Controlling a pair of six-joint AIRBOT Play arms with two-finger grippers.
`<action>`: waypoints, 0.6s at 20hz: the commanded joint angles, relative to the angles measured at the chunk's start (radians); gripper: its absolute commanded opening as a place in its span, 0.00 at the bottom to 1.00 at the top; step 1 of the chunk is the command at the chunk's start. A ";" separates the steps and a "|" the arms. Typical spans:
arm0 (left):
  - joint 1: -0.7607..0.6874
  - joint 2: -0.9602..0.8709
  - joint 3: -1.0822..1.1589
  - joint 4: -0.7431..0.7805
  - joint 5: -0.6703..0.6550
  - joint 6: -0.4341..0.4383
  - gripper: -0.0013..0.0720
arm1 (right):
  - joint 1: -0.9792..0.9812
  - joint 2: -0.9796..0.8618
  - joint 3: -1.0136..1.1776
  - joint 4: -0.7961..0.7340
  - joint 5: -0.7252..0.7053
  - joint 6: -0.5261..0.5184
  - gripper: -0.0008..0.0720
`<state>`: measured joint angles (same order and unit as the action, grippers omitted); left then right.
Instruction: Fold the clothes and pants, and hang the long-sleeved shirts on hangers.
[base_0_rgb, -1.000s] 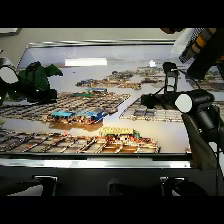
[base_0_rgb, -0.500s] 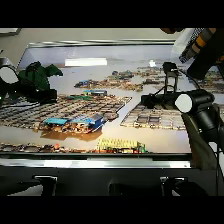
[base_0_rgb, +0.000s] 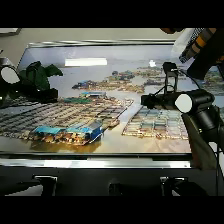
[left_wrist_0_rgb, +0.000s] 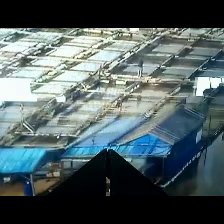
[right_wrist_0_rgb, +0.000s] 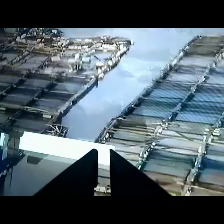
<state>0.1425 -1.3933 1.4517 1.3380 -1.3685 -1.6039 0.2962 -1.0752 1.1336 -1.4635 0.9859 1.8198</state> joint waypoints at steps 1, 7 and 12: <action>0.000 -0.013 0.000 0.002 0.029 -0.001 0.26 | 0.001 0.001 0.001 0.003 0.000 0.001 0.17; 0.066 -0.063 0.018 0.347 0.368 -0.401 1.00 | 0.001 0.001 0.001 0.016 0.001 0.002 0.17; 0.196 -0.315 0.153 0.349 0.578 -0.465 1.00 | 0.001 0.001 0.001 0.021 0.007 0.002 0.22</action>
<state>0.2787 -1.5826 1.5383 1.6405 -0.9340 -1.9957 0.2962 -1.0752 1.1336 -1.4464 0.9871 1.8206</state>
